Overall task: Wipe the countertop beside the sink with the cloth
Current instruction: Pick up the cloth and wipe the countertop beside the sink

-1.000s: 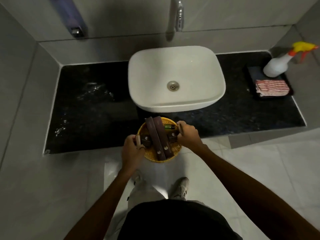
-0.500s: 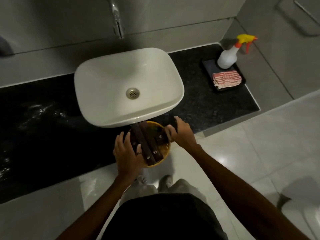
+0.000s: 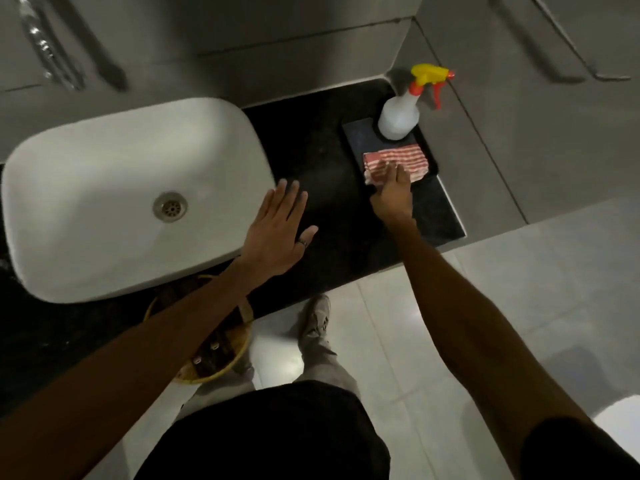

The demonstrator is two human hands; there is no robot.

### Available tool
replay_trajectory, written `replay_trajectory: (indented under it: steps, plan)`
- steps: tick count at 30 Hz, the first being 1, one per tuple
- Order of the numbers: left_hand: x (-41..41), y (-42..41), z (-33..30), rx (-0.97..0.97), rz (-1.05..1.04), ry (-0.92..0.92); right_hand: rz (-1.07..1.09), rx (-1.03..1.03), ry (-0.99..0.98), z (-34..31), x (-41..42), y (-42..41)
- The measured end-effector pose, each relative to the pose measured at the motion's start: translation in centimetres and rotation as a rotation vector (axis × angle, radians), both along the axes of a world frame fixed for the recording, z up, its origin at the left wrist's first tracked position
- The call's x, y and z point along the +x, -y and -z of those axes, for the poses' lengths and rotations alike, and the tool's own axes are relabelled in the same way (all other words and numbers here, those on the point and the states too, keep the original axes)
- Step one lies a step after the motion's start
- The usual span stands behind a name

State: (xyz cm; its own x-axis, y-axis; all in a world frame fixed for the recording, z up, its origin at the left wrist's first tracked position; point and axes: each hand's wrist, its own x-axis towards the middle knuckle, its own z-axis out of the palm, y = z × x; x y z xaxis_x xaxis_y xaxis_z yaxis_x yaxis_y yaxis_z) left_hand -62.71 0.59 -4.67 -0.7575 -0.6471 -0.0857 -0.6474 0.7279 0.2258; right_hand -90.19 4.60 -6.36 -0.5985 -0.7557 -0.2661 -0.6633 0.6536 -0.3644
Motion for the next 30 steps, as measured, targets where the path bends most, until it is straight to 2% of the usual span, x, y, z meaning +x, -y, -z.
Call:
replay_trajectory:
  steps: [6, 9, 11, 13, 15, 18, 23, 25, 27, 30]
  plan:
    - [-5.3, 1.7, 0.2, 0.037, -0.048, 0.111, -0.394, 0.180, -0.087, 0.7, -9.0, 5.7]
    - [-5.1, 2.0, 0.0, 0.059, -0.050, 0.129, -0.475, 0.259, -0.179, 1.7, -10.5, 7.0]
    - [-4.4, 1.9, -0.3, 0.037, -0.046, 0.111, -0.487, 0.228, -0.239, 1.9, -10.8, 7.4]
    - [-3.5, 1.9, -0.8, 0.033, -0.044, 0.051, -0.485, 0.187, -0.172, 1.0, -10.3, 7.6]
    - [-2.4, 1.8, -1.3, 0.074, -0.086, -0.062, -0.486, 0.125, -0.018, -1.1, -8.3, 7.5]
    - [-0.3, 2.2, -2.7, 0.254, -0.276, -0.284, -0.547, -0.073, 0.099, -5.6, -2.0, 7.1]
    - [6.7, 4.2, -7.4, 0.506, -0.505, -0.709, -0.523, -0.457, 0.560, -12.7, 13.9, 7.7]
    - [12.6, 5.9, -9.9, 0.667, -0.555, -0.856, -0.500, -0.538, 0.733, -14.9, 21.6, 8.5]
    - [21.1, 7.0, -11.1, 0.849, -0.535, -0.900, -0.483, -0.570, 0.888, -16.4, 29.5, 8.8]
    - [33.8, 6.2, -10.0, 1.005, -0.590, -0.998, -0.452, -0.495, 0.941, -16.6, 40.4, 8.4]
